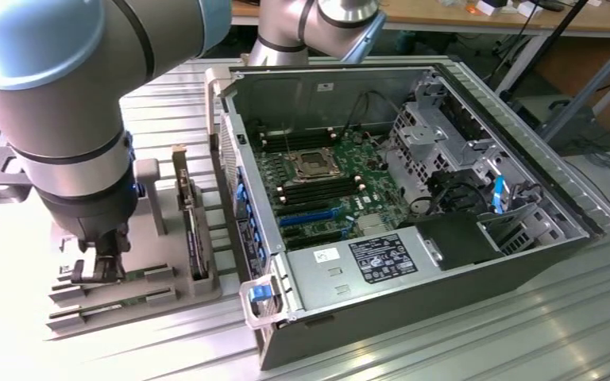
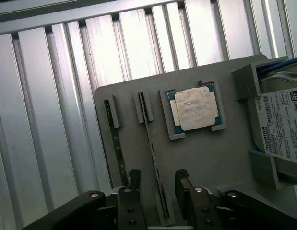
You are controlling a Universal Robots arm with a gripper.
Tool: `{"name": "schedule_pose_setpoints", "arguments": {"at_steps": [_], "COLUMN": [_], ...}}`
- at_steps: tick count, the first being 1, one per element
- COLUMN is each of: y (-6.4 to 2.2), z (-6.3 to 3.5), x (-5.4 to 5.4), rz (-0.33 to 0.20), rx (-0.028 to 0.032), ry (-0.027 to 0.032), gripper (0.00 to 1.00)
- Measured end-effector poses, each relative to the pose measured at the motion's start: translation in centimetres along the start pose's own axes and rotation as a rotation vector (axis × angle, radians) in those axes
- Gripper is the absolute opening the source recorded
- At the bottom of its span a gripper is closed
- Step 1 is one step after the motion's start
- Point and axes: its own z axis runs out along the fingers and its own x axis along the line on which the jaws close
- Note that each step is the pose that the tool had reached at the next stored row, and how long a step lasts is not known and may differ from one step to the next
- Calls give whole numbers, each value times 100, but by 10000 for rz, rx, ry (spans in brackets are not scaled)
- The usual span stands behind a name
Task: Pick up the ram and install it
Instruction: 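Pick up the ram and move it above insertion slot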
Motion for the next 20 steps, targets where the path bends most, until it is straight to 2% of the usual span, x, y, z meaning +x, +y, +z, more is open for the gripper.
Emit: {"name": "schedule_pose_setpoints", "arguments": {"at_steps": [2, 4, 6, 10, 11, 12, 14, 15, 17, 20], "y": [-1, -5, -16, -18, -14, -7, -4, -5, -12, -16], "z": [18, 29, 44, 65, 70, 79, 145, 163, 176, 229], "x": [14, 50, 141, 177, 230, 353, 452, 454, 438, 439], "rz": [-554, -689, -840, -1443, -1483, -1487, -1488, -1489, -1497, -1500], "rx": [14, 11, 9, 9, 7, 7, 10, 2, -8, -10], "ry": [21, 27, 31, 47, 47, 46, 42, 6, -144, -158], "gripper": [42, 42, 42, 42, 42, 42, 42, 42, 42, 42]}}
